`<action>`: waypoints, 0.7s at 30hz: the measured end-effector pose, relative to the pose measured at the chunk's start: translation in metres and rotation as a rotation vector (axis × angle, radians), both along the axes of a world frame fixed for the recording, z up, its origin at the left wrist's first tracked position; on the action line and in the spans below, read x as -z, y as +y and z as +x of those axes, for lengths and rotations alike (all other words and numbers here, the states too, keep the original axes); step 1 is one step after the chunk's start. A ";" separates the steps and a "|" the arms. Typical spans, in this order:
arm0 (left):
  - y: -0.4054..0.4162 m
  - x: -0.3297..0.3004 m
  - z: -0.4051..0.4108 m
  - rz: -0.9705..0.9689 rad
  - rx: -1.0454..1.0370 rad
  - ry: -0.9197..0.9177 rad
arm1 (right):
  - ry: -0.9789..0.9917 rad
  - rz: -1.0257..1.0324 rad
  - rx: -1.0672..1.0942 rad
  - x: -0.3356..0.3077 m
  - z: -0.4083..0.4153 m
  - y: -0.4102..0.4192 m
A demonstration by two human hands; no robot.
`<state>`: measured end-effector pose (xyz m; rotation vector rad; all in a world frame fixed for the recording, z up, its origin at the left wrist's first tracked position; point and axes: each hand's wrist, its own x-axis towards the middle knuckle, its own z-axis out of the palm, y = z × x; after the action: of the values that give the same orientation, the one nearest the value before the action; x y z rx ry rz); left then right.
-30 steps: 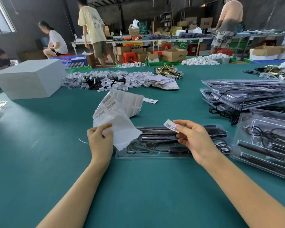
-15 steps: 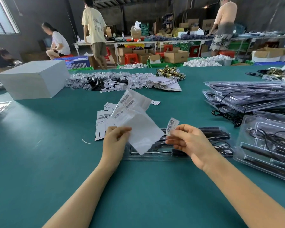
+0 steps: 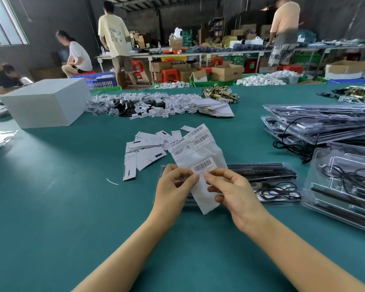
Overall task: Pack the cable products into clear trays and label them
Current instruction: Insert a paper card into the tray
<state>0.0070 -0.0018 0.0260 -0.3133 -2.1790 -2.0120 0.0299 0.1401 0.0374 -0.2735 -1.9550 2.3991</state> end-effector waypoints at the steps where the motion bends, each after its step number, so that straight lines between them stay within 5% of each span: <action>1: -0.001 0.001 -0.001 0.001 -0.004 -0.003 | 0.023 0.043 -0.001 0.001 0.000 0.000; 5: -0.005 0.003 -0.005 -0.005 0.002 -0.016 | 0.165 0.241 0.073 -0.001 -0.001 0.004; 14: -0.008 0.009 -0.010 -0.158 0.004 0.073 | 0.252 0.287 0.035 0.003 -0.006 0.010; 21: -0.022 0.011 -0.025 -0.170 -0.262 0.174 | 0.207 0.250 0.213 -0.005 -0.012 0.024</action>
<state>-0.0180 -0.0237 0.0151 -0.2028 -2.1581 -1.6063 0.0181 0.1638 0.0420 -0.2018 -1.9903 1.9456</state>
